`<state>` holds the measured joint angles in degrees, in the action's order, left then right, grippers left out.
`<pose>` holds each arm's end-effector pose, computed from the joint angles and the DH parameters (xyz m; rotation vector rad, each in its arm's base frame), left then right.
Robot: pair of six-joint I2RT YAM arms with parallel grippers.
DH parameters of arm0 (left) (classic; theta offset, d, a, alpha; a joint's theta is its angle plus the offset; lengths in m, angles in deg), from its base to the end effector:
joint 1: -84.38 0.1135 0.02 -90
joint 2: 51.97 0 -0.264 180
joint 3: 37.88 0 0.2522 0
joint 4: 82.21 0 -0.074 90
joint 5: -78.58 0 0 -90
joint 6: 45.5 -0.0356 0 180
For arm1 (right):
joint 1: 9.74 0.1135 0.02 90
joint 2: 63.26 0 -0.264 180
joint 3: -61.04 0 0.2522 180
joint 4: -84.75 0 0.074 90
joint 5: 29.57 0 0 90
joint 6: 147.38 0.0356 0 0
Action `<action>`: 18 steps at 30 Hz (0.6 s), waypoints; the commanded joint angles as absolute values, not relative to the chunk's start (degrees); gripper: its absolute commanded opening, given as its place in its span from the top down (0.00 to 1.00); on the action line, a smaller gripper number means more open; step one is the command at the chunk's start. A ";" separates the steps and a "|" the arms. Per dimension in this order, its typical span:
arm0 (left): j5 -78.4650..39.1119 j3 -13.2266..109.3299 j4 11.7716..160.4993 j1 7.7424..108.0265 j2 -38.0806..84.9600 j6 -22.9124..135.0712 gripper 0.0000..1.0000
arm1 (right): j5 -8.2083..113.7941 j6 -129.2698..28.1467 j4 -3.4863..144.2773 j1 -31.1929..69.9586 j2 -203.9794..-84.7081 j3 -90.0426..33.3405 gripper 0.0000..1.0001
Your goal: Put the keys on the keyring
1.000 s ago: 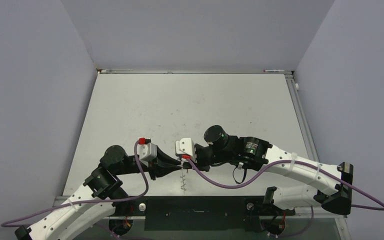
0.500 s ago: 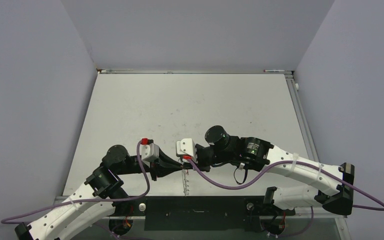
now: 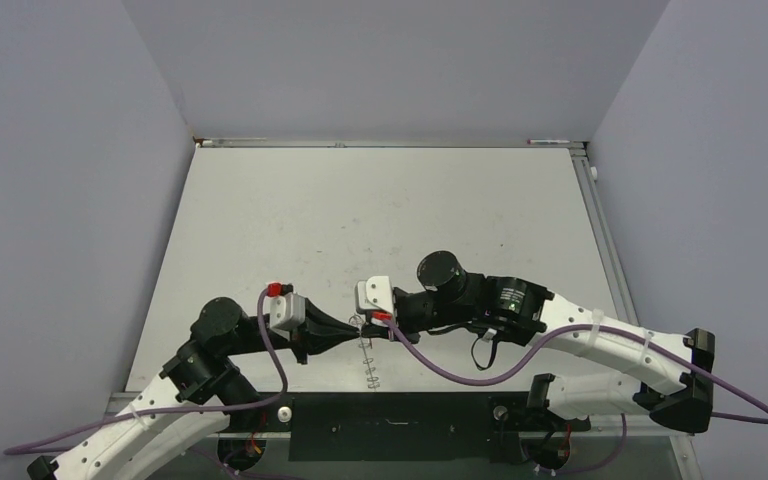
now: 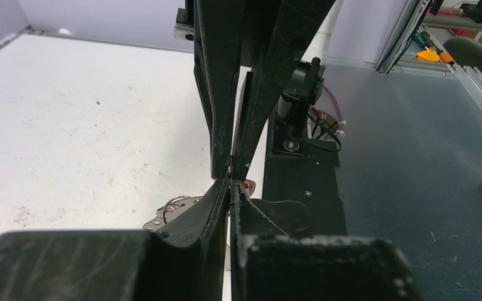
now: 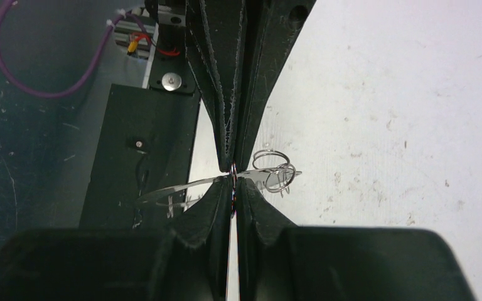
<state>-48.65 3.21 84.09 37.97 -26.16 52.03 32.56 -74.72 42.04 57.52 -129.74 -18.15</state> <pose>0.0726 -0.1075 0.2977 1.0516 1.3203 -1.2224 0.0821 0.2389 0.3583 -1.6944 1.3991 1.0193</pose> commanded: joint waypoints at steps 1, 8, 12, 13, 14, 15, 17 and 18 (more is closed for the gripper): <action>-47.51 4.81 84.99 38.17 -29.98 51.88 1.00 | 31.72 -74.22 48.95 57.70 -126.68 -17.48 0.95; -47.41 5.15 85.22 39.46 -31.03 52.60 1.00 | 32.11 -73.59 50.61 57.71 -127.00 -17.24 0.61; -46.96 5.15 85.13 39.71 -31.81 52.59 1.00 | 32.51 -73.42 51.90 57.74 -126.38 -16.78 0.47; -46.74 5.11 85.10 39.65 -32.07 52.59 1.00 | 32.68 -73.38 52.38 57.68 -126.06 -16.52 0.47; -46.61 5.14 85.09 39.70 -32.25 52.51 1.00 | 32.83 -73.23 53.01 57.63 -125.65 -16.00 0.47; -46.59 5.15 85.09 39.73 -32.55 52.50 1.00 | 33.10 -73.13 53.85 57.53 -125.10 -15.42 0.47; -46.49 5.07 85.34 39.82 -33.07 52.50 1.00 | 33.43 -72.65 55.89 57.38 -123.73 -13.93 0.47; -46.44 5.00 85.55 40.01 -33.33 52.57 1.00 | 33.39 -72.51 57.03 57.24 -123.04 -13.07 0.47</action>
<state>-47.36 3.21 83.08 39.50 -32.07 52.27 32.71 -73.23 50.28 57.78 -126.90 -15.22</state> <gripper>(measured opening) 0.005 0.533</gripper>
